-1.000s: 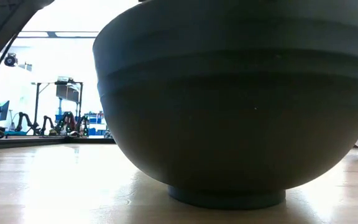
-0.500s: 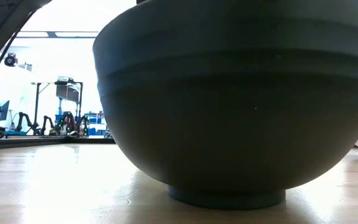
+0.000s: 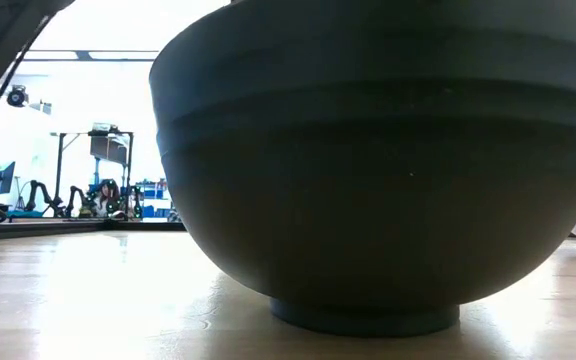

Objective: Nest bowls inside each other
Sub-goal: Stack the top left black bowl on top of the purple bowl, then stack the white bowl on top of the black bowl

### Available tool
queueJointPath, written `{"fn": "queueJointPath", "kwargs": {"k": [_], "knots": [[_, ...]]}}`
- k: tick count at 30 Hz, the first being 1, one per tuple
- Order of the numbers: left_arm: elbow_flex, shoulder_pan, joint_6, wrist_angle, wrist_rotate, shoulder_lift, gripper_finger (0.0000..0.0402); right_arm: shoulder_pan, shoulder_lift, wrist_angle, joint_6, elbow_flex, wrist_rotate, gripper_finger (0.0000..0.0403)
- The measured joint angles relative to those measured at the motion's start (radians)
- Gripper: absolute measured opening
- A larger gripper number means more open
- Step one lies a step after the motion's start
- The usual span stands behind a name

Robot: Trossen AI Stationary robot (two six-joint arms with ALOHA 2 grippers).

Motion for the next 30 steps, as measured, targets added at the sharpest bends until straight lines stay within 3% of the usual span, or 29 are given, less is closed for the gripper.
{"fn": "queueJointPath", "kwargs": {"k": [4, 8, 14, 17, 23, 30], "knots": [[-0.01, -0.028, 0.025, 0.0, 0.002, -0.094, 0.0, 0.0, 0.0, -0.007, 0.015, 0.0, 0.0, 0.0009], [-0.077, -0.084, 0.142, 0.001, 0.004, -0.185, 0.0, 0.018, 0.001, -0.073, 0.066, 0.0, 0.0, 0.0009], [-0.28, -0.183, 0.242, 0.003, 0.017, -0.369, 0.0, 0.035, 0.018, -0.341, 0.325, 0.0, 0.004, 0.0009], [-0.409, -0.22, 0.242, 0.028, 0.017, -0.464, 0.0, 0.04, 0.042, -0.404, 0.359, 0.0, 0.004, 0.0016], [-0.68, -0.254, 0.118, 0.11, 0.016, -0.672, 0.0, 0.039, 0.126, -0.426, 0.183, 0.0, -0.053, 0.0087], [-0.999, -0.277, -0.097, 0.305, 0.016, -0.932, 0.0, 0.04, 0.254, -0.475, 0.237, 0.0, -0.136, 0.0179]]}}
